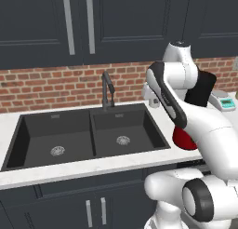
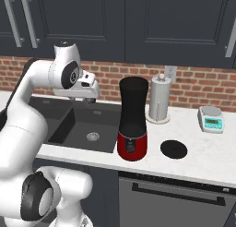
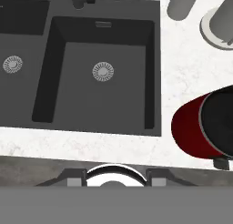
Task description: Close the lid blender by securely placing the lid on top.
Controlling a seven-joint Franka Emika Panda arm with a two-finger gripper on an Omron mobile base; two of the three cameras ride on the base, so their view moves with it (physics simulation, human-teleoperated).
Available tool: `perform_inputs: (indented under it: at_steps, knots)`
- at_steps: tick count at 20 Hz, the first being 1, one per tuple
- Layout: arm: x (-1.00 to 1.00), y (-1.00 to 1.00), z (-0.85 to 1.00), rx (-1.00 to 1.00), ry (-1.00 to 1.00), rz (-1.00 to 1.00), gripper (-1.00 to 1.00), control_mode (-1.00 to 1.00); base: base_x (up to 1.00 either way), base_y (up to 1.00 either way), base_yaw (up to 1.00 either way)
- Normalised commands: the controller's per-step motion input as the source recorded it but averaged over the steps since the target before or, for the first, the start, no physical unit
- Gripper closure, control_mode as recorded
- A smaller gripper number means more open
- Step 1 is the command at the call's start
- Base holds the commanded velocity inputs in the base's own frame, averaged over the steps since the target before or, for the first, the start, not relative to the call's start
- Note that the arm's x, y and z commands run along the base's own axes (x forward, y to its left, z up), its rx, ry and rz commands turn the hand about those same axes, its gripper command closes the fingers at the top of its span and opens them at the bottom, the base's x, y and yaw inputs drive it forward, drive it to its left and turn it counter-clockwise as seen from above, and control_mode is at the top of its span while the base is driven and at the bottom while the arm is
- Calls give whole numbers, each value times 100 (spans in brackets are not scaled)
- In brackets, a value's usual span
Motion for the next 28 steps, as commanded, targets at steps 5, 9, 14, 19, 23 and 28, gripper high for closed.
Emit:
perform_inputs:
  at_steps: [5,9,14,19,23,28]
  knots:
    - [-42,-4,0,0,-11,0,-100,-100,0,0,0]
    - [-100,-46,0,7,-33,-12,-100,-100,0,0,0]
    - [-100,-51,-16,9,-32,-33,-100,-100,0,0,0]
    - [-73,-80,-12,11,-5,-51,-100,-100,0,0,0]
    - [-6,-100,-9,22,15,-62,-100,-100,0,0,0]
    - [0,-100,-28,31,27,-56,-100,-100,0,0,0]
